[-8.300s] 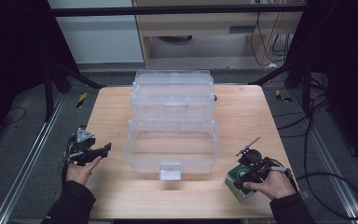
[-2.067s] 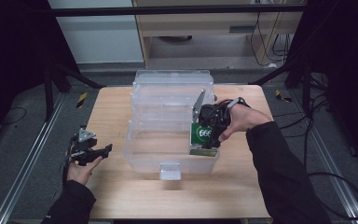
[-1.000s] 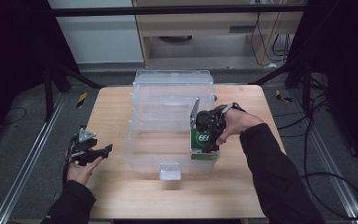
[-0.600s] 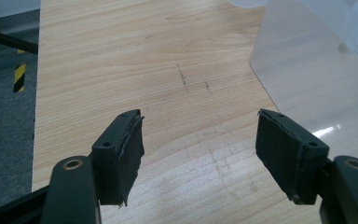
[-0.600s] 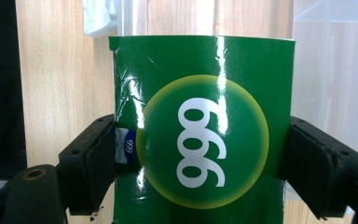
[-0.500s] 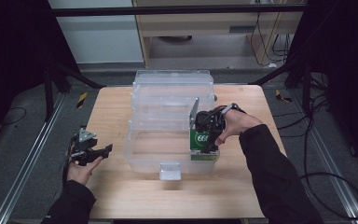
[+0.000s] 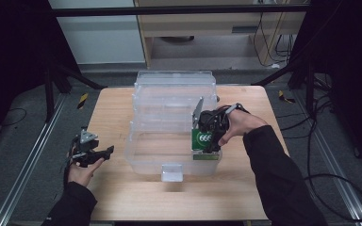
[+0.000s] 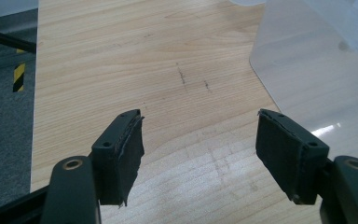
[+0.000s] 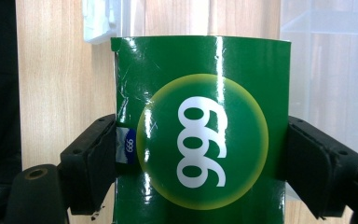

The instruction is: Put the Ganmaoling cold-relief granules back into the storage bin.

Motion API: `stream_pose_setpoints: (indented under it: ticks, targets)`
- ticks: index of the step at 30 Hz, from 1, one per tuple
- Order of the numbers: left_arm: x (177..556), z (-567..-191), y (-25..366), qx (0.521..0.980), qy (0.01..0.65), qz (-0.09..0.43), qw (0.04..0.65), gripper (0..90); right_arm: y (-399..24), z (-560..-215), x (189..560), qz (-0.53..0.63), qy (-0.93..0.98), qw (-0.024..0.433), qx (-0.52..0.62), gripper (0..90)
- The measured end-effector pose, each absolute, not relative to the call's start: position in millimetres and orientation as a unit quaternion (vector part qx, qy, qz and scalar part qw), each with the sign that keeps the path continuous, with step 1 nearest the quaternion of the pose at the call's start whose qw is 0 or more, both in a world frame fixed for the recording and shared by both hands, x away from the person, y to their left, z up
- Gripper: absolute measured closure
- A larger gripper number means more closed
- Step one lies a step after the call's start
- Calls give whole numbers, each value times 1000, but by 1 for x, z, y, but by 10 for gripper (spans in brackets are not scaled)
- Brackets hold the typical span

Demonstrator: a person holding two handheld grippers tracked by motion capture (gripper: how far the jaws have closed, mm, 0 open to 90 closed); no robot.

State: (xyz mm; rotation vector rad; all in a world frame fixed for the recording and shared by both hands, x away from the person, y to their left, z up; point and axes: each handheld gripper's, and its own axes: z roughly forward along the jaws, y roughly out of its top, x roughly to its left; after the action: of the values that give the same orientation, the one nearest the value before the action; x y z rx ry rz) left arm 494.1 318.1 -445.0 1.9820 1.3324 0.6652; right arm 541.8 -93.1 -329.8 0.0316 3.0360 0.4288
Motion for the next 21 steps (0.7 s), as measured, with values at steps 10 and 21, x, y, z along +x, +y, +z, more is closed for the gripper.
stream_pose_setpoints:
  ticks: [10,21]
  targets:
    - [494,-445,318,756,507,255,326,310,-90,-340,543,128,991,38,6,187]
    - [494,-445,318,758,507,254,324,310,-89,-355,544,122,992,24,5,182]
